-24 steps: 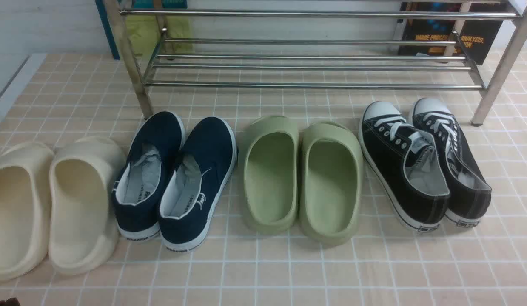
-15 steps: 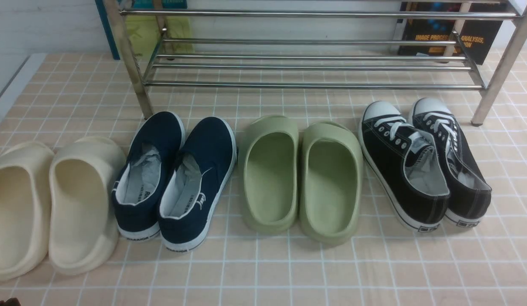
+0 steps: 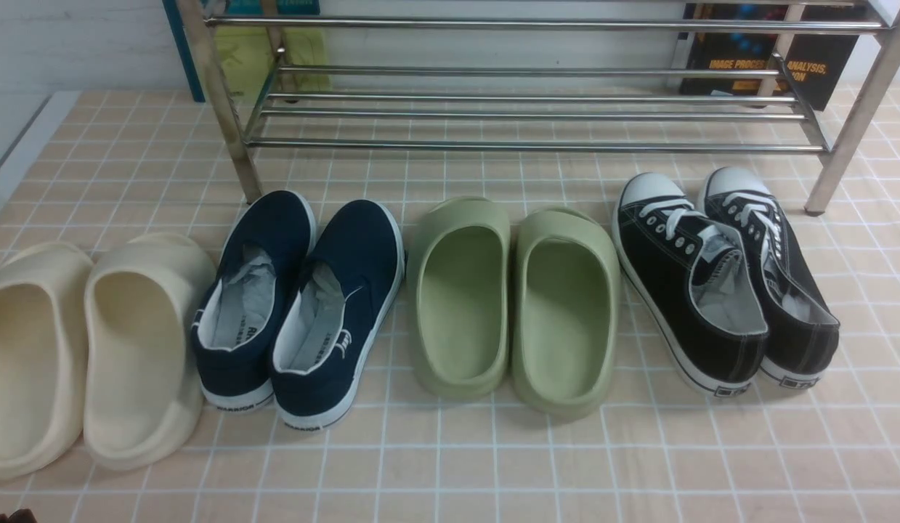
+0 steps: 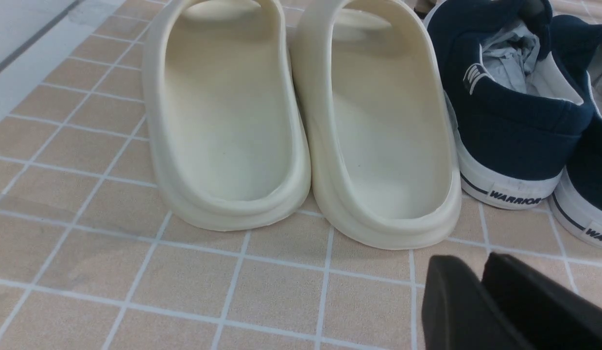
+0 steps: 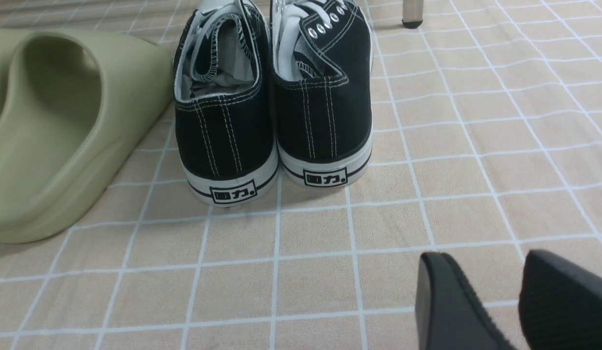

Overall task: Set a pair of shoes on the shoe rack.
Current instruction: Use the right arm to grab the shoe closest to it

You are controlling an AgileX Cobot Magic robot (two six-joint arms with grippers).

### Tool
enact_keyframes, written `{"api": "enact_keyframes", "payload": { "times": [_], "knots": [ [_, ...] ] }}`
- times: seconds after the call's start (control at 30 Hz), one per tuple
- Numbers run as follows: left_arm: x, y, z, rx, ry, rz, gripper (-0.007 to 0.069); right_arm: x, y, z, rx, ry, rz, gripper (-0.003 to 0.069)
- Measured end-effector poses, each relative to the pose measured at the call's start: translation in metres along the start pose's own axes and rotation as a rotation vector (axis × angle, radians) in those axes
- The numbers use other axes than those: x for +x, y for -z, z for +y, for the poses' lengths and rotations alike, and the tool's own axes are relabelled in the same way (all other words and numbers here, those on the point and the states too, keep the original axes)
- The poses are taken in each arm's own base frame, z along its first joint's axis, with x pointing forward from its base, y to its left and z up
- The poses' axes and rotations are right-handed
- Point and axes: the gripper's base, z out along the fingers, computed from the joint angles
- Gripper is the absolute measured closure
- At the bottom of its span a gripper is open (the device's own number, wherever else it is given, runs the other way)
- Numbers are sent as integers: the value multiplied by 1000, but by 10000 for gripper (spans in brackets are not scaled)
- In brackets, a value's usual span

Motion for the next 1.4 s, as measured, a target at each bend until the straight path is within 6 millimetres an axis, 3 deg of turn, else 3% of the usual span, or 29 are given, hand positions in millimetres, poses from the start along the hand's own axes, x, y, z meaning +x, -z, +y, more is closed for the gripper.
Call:
{"api": "enact_keyframes", "payload": {
  "times": [0.73,0.97,1.17,1.2,1.4],
  "knots": [
    [0,0,0,0,0,0,481,0,0,0,0,0,0,419],
    [0,0,0,0,0,0,475,-10,0,1,-15,-11,-134,419],
    [0,0,0,0,0,0,466,-53,18,4,-69,-36,-662,419],
    [0,0,0,0,0,0,466,-55,19,4,-70,-36,-680,419],
    [0,0,0,0,0,0,463,-84,63,6,-298,-274,-1242,419]
  ]
}}
